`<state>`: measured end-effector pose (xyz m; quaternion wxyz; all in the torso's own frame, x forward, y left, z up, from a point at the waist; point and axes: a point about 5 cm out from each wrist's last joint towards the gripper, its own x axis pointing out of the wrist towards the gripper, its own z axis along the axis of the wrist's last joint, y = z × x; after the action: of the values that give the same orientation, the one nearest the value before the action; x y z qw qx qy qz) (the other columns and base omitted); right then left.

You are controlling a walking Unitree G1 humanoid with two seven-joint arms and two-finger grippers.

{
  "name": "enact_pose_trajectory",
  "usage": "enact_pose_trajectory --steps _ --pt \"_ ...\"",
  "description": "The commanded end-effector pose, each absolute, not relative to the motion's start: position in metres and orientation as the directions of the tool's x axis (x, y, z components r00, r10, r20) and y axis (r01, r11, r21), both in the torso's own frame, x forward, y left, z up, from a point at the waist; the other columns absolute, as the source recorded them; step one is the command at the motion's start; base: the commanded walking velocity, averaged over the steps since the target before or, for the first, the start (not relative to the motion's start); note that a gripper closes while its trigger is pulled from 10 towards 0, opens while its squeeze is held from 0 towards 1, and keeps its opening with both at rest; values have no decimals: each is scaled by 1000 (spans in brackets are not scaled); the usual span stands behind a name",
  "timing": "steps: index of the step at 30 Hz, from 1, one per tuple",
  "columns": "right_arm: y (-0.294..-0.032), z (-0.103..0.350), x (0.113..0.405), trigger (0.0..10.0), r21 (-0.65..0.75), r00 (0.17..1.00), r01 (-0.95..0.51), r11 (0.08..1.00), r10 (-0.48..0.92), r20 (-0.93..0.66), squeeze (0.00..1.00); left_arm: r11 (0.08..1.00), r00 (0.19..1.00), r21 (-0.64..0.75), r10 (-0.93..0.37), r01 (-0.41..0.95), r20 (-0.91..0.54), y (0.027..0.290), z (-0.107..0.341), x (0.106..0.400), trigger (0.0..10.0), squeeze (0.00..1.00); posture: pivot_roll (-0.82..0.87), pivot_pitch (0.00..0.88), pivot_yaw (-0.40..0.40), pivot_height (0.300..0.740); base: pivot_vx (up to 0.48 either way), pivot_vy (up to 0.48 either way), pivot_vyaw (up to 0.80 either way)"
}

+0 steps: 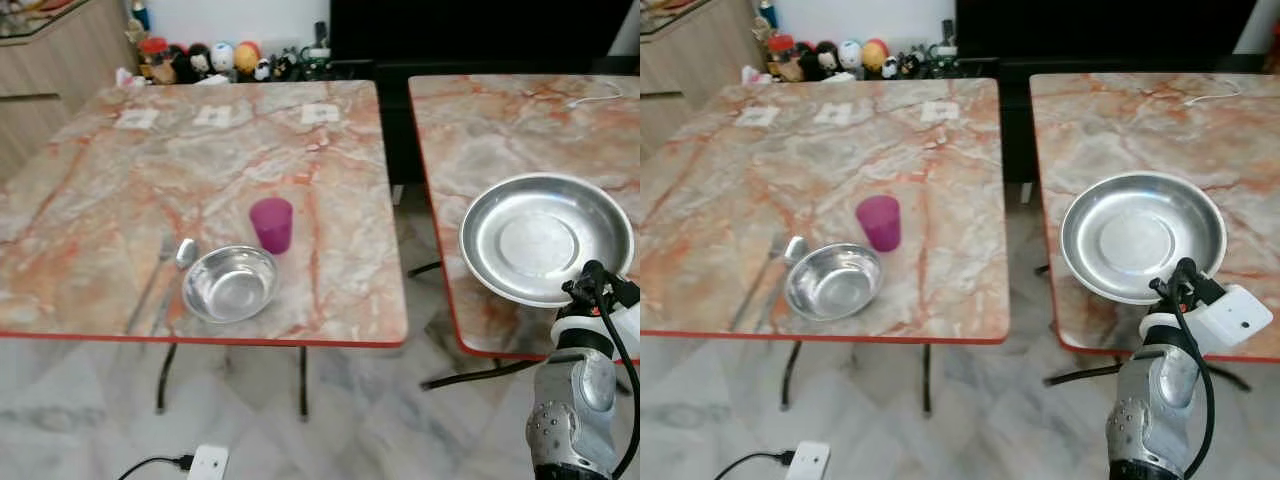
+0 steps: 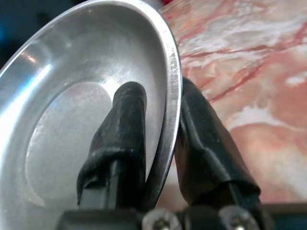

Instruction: Setting the table

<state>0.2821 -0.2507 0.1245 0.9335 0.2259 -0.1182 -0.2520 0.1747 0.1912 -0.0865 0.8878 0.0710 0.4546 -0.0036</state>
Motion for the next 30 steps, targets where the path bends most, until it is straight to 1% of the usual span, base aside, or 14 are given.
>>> enact_pose_trajectory --steps 1,2,4,8,14,16,18,22,27,30 --pt "-249 130 284 10000 482 850 390 785 -508 139 0 986 562 137 63 90 -825 184 -90 169 10000 0 -108 66 29 740 0 -424 0" --pt "-249 130 284 10000 482 850 390 785 -508 139 0 986 562 137 63 90 -825 184 -90 169 10000 0 -108 66 29 740 0 -424 0" --pt "-248 130 285 10000 479 851 390 786 -506 138 0 986 569 131 49 103 -821 171 -89 175 10000 0 -110 60 33 740 0 -424 0" --pt "-248 129 285 10000 478 851 393 785 -508 136 0 985 575 126 37 115 -817 159 -89 178 10000 0 -114 54 37 740 0 -421 0" --pt "-251 128 284 10000 476 843 408 779 -522 130 0 984 571 114 15 139 -821 136 -90 175 10000 0 -117 47 41 740 244 -411 0" --pt "-252 127 283 10000 477 837 420 772 -533 125 0 983 568 133 40 124 -822 159 -90 175 10000 0 -117 44 42 740 247 -409 0" --pt "-254 126 282 10000 478 830 433 764 -544 119 0 983 567 141 50 118 -822 168 -90 175 10000 0 -117 42 44 740 249 -407 0" --pt "-260 124 281 10000 486 811 465 740 -577 102 0 983 563 139 50 116 -825 172 -89 175 10000 0 -115 48 47 740 257 -402 0" --pt "-263 124 282 10000 488 804 477 731 -587 93 0 986 563 134 53 103 -825 173 -89 175 10000 0 -115 64 46 740 278 -387 0" --pt "-265 121 283 10000 506 787 508 697 -615 57 0 987 558 129 53 98 -828 173 -90 175 10000 0 -111 77 43 740 0 0 0"
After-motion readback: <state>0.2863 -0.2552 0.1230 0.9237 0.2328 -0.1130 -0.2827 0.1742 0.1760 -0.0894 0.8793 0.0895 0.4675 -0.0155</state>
